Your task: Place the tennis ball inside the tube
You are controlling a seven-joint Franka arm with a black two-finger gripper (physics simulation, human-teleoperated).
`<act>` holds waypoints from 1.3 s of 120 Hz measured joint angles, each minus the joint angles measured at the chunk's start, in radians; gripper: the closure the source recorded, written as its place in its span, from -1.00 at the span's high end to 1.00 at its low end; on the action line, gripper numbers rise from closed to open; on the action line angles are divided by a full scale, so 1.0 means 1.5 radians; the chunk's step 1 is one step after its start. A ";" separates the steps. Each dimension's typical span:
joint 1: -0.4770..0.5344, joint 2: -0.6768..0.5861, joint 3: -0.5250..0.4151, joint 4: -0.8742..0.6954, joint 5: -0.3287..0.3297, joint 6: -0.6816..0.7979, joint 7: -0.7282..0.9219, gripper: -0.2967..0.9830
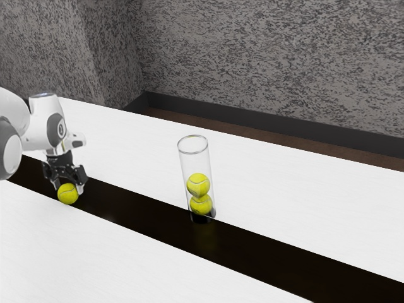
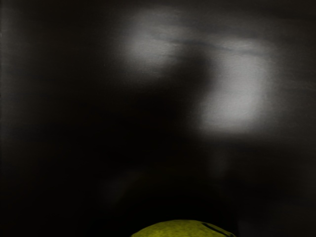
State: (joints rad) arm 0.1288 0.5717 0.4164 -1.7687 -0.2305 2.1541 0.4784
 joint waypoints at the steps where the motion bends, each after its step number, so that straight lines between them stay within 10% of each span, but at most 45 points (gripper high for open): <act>1: 0.000 0.001 0.000 0.000 0.000 0.000 0.000 0.54; 92: -0.011 -0.024 0.005 -0.007 -0.013 0.006 0.009 0.04; 156: -0.058 -0.223 -0.113 0.091 0.193 -0.104 -0.074 -0.02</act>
State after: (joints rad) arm 0.0422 0.2369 0.2468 -1.6326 0.0591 1.9981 0.3666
